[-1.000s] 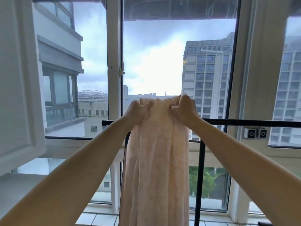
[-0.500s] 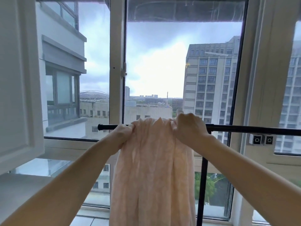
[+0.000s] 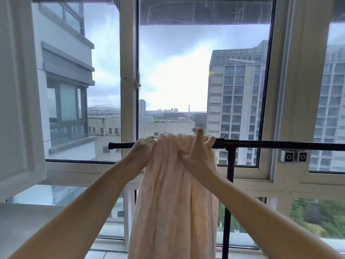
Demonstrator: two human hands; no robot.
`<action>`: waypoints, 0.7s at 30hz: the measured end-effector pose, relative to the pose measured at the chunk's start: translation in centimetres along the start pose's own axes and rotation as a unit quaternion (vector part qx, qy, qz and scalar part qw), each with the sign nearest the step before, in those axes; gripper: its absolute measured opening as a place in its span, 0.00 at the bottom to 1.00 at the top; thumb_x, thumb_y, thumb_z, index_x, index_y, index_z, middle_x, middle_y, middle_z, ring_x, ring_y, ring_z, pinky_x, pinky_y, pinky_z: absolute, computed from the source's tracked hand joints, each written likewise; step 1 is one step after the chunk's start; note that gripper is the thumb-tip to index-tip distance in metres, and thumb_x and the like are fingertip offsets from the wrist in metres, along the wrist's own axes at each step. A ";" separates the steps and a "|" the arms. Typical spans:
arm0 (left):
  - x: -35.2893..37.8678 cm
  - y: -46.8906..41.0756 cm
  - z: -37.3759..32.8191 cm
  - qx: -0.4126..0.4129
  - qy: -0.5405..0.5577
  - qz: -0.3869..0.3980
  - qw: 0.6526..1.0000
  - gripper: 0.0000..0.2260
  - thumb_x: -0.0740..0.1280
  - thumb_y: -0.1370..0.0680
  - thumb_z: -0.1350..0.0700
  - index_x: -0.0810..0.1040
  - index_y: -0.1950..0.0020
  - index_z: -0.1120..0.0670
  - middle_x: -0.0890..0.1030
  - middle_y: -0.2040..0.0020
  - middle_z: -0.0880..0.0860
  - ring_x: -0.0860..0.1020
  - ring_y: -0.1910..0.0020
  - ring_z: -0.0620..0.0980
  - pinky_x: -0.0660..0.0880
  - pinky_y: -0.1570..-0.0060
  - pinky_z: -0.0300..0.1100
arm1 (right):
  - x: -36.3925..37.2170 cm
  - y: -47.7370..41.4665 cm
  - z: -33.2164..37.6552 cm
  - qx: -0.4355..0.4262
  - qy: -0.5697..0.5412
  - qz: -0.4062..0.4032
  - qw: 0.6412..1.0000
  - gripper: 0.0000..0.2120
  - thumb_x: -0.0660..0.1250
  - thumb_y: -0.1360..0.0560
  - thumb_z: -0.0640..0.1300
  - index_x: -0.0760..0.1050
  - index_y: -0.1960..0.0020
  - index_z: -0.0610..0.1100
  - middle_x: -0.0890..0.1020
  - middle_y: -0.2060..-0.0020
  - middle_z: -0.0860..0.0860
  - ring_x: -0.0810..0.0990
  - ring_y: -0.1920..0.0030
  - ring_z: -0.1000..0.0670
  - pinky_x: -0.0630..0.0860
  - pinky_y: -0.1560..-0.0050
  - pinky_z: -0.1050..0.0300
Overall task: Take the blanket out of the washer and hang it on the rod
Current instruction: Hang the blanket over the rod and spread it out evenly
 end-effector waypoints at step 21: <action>-3.7 -1.5 -3.0 -0.046 0.063 -0.122 0.990 0.13 0.62 0.19 0.52 0.77 0.56 0.59 0.77 0.62 0.54 0.77 0.62 0.53 0.75 0.58 0.47 | -9.4 -6.7 -2.0 0.000 0.166 -0.061 0.984 0.12 0.65 0.23 0.47 0.76 0.42 0.45 0.69 0.45 0.43 0.72 0.62 0.48 0.70 0.58 0.56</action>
Point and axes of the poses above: each hand's wrist, its own y-axis away from the middle knuckle, its own x-axis out of the palm, z = x × y, the point moved 6 cm from there along -y, towards the middle knuckle
